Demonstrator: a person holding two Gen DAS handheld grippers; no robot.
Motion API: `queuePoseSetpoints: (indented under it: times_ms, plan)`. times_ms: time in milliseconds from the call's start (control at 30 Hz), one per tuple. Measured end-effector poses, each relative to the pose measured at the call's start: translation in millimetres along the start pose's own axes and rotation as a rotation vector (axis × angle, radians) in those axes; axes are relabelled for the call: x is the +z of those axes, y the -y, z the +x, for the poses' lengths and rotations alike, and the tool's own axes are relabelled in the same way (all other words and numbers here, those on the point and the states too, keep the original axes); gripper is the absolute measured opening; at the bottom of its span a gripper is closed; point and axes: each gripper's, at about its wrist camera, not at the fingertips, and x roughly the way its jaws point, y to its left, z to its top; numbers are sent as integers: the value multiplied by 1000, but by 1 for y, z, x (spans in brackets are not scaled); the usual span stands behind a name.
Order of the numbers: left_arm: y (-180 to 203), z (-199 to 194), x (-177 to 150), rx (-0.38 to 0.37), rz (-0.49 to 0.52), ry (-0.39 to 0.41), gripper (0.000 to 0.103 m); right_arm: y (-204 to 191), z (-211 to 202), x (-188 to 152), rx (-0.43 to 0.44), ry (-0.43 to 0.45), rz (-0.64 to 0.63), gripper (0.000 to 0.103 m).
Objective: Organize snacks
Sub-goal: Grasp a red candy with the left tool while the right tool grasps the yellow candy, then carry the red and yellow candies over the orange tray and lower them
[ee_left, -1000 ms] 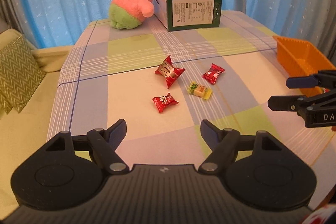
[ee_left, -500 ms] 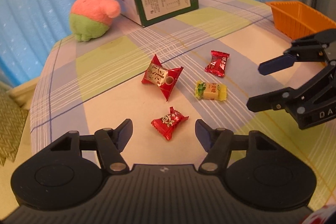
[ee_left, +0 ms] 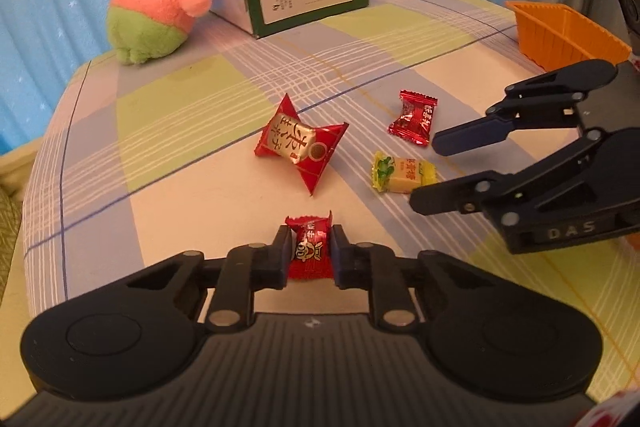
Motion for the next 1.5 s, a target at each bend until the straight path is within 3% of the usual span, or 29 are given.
queuePoseSetpoints:
  times_ms: [233, 367, 667, 1100, 1500]
  plan:
    - [3, -14, -12, 66, -163, 22, 15, -2, 17, 8, 1, -8, -14, 39]
    - [5, -22, -19, 83, -233, 29, 15, -5, 22, 9, -19, -16, -41, 22]
    - [19, -44, -27, 110, -343, 28, 15, -4, -11, -5, -58, -27, 50, 22]
    - [48, -118, -26, 135, -435, 72, 15, -25, -98, 1, -110, 30, 105, 22]
    - [89, -185, -16, 150, -414, 104, 15, -52, -171, 1, -134, 53, 159, 22]
